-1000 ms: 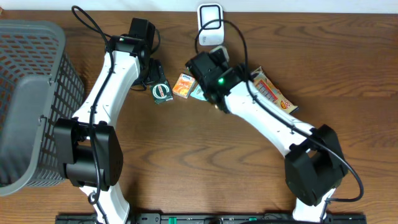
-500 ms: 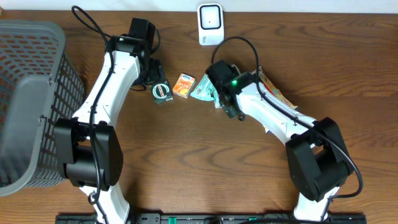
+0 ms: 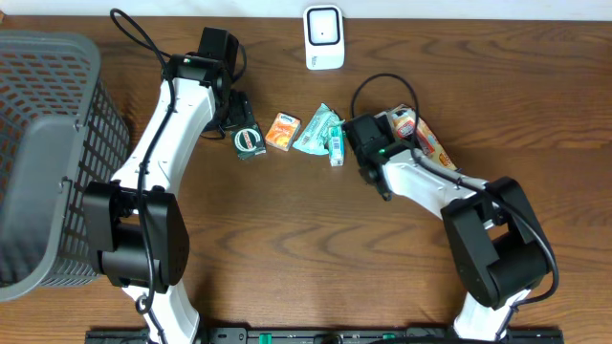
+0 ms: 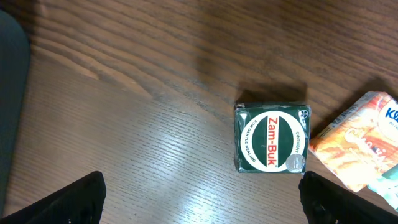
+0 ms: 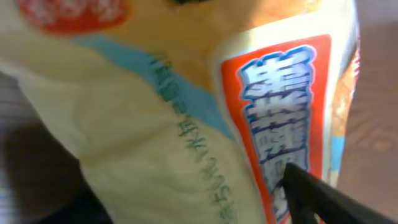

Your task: Scan the item barcode

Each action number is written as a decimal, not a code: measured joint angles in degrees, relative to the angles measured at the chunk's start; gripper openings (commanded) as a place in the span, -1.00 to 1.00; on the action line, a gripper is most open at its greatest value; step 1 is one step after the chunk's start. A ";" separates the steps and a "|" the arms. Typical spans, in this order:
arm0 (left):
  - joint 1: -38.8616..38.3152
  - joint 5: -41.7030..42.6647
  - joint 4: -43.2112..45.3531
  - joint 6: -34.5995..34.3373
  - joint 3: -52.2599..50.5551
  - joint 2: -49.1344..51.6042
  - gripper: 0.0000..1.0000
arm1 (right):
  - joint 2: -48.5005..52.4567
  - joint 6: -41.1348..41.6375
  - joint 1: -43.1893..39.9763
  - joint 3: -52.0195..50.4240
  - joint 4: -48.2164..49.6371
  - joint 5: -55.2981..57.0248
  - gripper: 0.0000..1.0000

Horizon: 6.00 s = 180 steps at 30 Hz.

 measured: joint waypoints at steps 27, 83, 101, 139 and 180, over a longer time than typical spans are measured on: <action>0.00 0.00 0.02 0.00 0.00 0.00 0.96 | 0.00 -0.09 -24.68 20.09 -17.00 -85.46 -0.97; 0.00 0.00 0.02 0.00 0.00 0.00 0.96 | 7.56 4.66 -28.94 22.58 -12.85 -56.00 0.68; 0.00 0.00 0.02 0.00 0.00 0.00 0.95 | 12.35 0.57 -29.57 22.71 -12.68 -64.61 -0.98; 0.00 0.00 0.00 0.00 0.00 0.00 0.96 | -10.67 11.28 -11.50 22.73 12.33 -69.31 -0.98; 0.00 0.00 0.00 0.00 0.00 0.00 0.95 | -10.67 14.16 -11.23 22.73 11.34 -67.52 -0.98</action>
